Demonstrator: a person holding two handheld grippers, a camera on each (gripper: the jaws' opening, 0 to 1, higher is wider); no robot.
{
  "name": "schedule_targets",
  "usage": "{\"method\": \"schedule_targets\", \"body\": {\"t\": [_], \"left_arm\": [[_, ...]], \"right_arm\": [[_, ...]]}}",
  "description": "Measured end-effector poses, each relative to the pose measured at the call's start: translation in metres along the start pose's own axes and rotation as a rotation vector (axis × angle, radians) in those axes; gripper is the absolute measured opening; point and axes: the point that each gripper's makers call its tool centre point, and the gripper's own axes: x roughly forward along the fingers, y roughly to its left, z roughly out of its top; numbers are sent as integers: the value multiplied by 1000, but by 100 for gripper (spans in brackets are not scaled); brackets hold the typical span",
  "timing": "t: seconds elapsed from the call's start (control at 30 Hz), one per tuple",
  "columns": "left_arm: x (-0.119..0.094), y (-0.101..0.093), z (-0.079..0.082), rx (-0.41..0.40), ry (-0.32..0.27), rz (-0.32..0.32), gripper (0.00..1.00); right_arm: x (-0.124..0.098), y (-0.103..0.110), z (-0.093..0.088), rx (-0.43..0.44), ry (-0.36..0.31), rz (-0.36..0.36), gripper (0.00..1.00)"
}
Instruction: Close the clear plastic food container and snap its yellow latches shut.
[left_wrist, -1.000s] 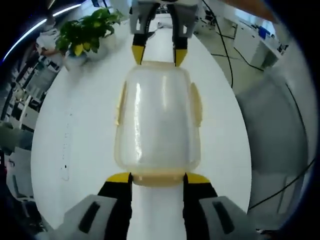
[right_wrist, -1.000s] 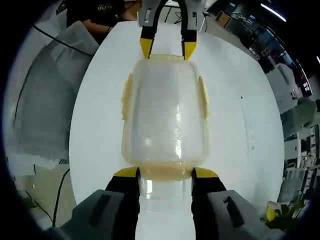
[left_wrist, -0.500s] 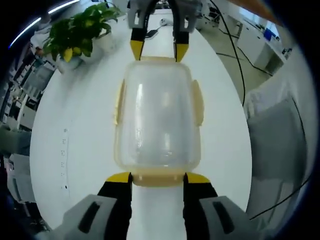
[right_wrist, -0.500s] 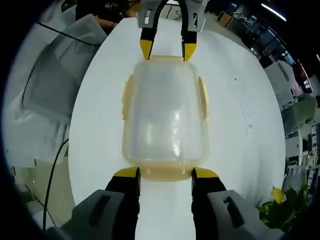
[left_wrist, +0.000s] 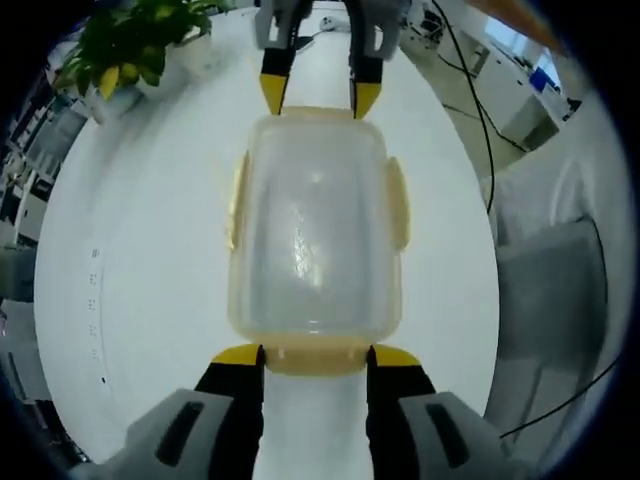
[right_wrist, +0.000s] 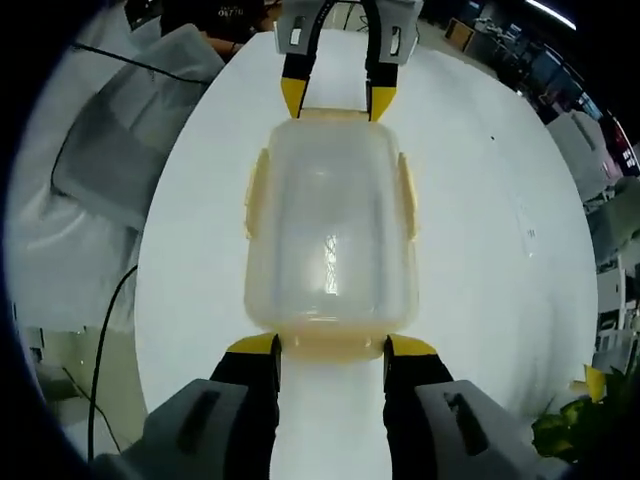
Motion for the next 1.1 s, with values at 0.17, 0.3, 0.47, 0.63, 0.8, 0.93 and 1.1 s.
{"method": "schedule_targets", "body": {"t": [0.17, 0.3, 0.47, 0.63, 0.8, 0.93, 1.1], "left_arm": [[3, 3, -2, 7, 25, -7, 34], [3, 4, -5, 3, 56, -4, 34], [4, 5, -6, -7, 51, -2, 34], [5, 5, -6, -3, 43, -4, 34], [9, 3, -10, 24, 53, 5, 34], [8, 10, -20, -25, 87, 42, 33], [-3, 13, -43, -157, 104, 67, 38]], "right_arm": [[2, 1, 0, 10, -11, 17, 38], [3, -2, 3, 0, 6, 10, 38], [6, -4, 3, -4, 21, 16, 38], [7, -1, 3, 0, 28, 23, 38], [11, 0, 0, 2, 32, 16, 39], [12, 1, -11, 17, 62, 4, 39], [10, 2, -39, 148, 100, -24, 47]]}}
